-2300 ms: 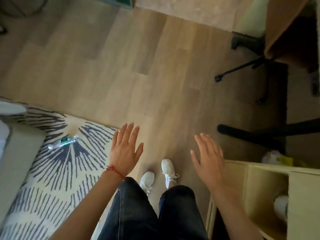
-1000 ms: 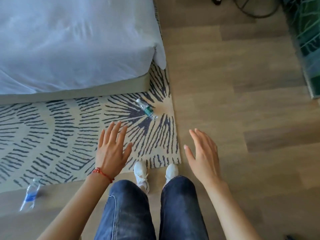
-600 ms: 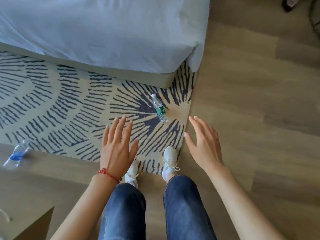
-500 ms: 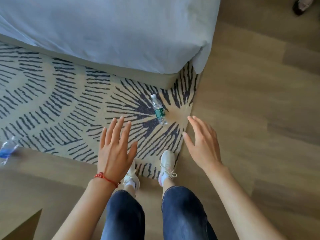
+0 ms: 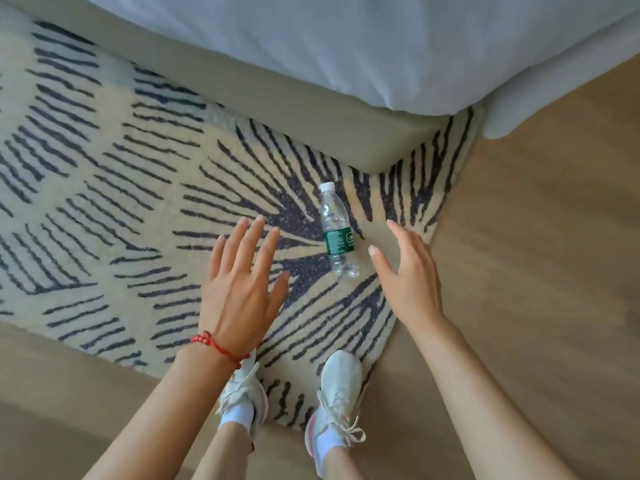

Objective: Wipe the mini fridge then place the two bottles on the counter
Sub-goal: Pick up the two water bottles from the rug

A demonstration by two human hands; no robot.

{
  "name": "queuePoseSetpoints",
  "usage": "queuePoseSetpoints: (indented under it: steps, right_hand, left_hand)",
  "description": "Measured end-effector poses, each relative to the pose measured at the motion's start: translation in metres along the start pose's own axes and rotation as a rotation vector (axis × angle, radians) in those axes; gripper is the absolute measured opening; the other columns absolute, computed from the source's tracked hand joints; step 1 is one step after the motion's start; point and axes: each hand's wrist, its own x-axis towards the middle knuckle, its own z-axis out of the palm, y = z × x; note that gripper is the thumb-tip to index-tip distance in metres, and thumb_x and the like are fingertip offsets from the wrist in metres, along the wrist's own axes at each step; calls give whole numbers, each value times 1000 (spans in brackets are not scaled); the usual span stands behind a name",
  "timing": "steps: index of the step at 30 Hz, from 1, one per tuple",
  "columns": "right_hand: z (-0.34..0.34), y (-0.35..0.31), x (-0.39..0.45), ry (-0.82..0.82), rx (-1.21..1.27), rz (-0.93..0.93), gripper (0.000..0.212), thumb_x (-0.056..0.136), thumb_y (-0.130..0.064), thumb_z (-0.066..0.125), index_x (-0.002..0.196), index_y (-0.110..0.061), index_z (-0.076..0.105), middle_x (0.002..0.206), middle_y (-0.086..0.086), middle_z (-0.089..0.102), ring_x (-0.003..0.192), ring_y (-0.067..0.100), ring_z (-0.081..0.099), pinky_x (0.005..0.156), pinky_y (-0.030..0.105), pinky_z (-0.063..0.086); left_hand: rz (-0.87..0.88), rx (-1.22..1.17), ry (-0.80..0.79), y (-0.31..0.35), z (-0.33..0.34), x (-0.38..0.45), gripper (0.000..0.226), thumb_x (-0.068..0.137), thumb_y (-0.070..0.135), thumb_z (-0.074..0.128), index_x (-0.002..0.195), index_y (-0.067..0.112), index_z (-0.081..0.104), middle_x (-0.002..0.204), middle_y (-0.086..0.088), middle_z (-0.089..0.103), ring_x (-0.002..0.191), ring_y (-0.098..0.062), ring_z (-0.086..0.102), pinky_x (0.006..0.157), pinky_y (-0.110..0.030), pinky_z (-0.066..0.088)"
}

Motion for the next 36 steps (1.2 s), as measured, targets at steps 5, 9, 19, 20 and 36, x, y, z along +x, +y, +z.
queuePoseSetpoints:
  steps: [5, 9, 19, 20, 36]
  right_hand:
    - [83, 38, 50, -42, -23, 42, 52, 91, -35, 51, 137, -17, 36, 142, 3, 43, 128, 17, 40, 98, 24, 30]
    - [139, 62, 88, -88, -44, 128, 61, 87, -43, 54, 139, -20, 32, 144, 4, 41, 129, 22, 39, 100, 37, 37]
    - [185, 65, 127, -75, 59, 320, 70, 77, -46, 66, 136, -24, 34, 130, 5, 55, 115, 26, 51, 87, 33, 40]
    - [181, 62, 125, -87, 97, 318, 69, 77, -44, 67, 135, -23, 36, 129, 5, 55, 114, 24, 51, 85, 31, 39]
    - [13, -149, -3, -288, 454, 147, 65, 78, -39, 66, 135, -27, 37, 105, -18, 48, 106, 8, 47, 88, 25, 41]
  left_hand:
    - [19, 12, -3, -47, 81, 17, 53, 90, 38, 36, 132, 6, 42, 139, -21, 44, 131, -38, 36, 107, -52, 28]
    - [5, 20, -16, -84, 132, 21, 54, 90, 39, 36, 133, 7, 41, 139, -19, 44, 132, -35, 33, 108, -50, 24]
    - [-23, 33, -67, -126, 162, 15, 54, 89, 38, 37, 131, 5, 44, 137, -21, 47, 129, -38, 40, 105, -53, 32]
    - [-32, 30, -65, -126, 158, 13, 53, 89, 38, 37, 131, 5, 45, 137, -21, 47, 129, -38, 40, 105, -53, 32]
    - [-249, -23, 21, -98, -52, -62, 55, 87, 40, 37, 132, 9, 41, 138, -19, 46, 129, -35, 40, 107, -49, 28]
